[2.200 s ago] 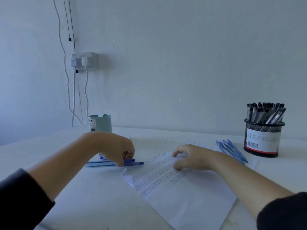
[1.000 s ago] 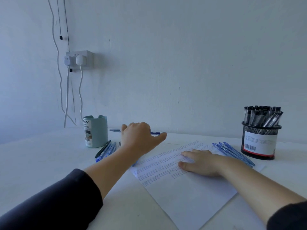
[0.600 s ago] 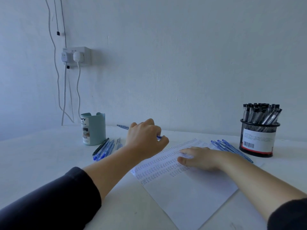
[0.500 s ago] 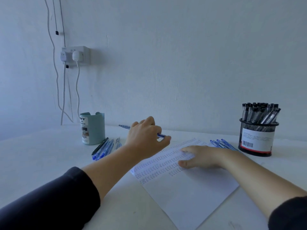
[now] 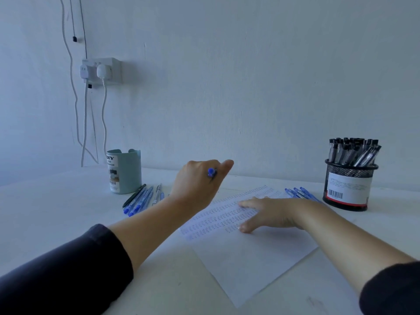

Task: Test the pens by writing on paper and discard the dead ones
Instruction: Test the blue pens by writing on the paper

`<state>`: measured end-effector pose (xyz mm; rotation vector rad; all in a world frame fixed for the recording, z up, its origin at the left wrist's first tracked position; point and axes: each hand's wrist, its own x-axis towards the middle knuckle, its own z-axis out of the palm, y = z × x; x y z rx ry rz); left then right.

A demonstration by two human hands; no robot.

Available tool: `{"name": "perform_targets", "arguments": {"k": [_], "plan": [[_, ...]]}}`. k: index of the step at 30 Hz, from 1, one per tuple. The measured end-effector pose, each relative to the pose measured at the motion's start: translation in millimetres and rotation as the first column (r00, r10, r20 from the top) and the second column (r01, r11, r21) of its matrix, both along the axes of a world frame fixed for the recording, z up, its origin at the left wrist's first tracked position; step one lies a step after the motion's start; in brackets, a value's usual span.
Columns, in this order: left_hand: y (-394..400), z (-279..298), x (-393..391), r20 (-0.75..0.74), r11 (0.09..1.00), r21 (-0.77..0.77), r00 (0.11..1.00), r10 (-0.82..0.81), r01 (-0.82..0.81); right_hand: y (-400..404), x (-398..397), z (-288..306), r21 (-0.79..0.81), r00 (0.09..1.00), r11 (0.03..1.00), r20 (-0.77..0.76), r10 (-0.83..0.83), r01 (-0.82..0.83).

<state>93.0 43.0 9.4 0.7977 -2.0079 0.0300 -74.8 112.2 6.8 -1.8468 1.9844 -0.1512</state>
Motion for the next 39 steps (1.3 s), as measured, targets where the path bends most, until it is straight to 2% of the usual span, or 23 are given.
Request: {"name": "perform_targets", "arguments": {"k": [2,4,8,10,13,16,23,39], "plan": [[0.1,-1.1,-3.4,-0.130,0.982,0.178,0.991,-0.044,0.067,-2.6,0.5,-2.6,-0.023,0.999,1.000,-0.048,0.008,-0.009],[1.2,-3.1,-7.0,-0.238,0.929,0.355,0.971,-0.020,0.106,-5.3,0.9,-4.7,-0.037,0.997,0.999,-0.075,0.008,-0.011],[7.1,-8.2,-7.5,-0.463,0.707,0.627,0.887,0.000,0.327,-6.7,3.3,-3.9,-0.040,0.997,0.999,-0.073,0.031,-0.034],[14.0,-8.3,-5.9,-0.511,0.611,0.679,0.860,-0.005,0.407,-5.9,3.7,-3.5,-0.036,0.999,0.999,-0.044,0.017,-0.019],[21.1,-11.3,-6.2,-0.458,0.546,0.744,0.889,-0.002,0.384,-5.7,2.8,-5.5,-0.025,0.999,0.999,-0.016,-0.028,0.027],[24.0,-15.4,-8.1,-0.343,0.571,0.774,0.939,0.016,0.273,-5.8,2.3,-6.2,-0.021,0.999,0.999,-0.014,-0.049,0.049],[27.9,-17.1,-9.6,-0.126,0.693,0.718,0.992,0.030,0.070,-7.4,1.9,-7.3,-0.032,0.999,0.998,0.010,-0.049,0.049],[25.1,-20.5,-10.5,-0.068,0.739,0.674,0.997,0.047,0.011,-6.7,3.1,-6.1,-0.033,0.999,0.999,0.037,-0.032,0.033]]}}
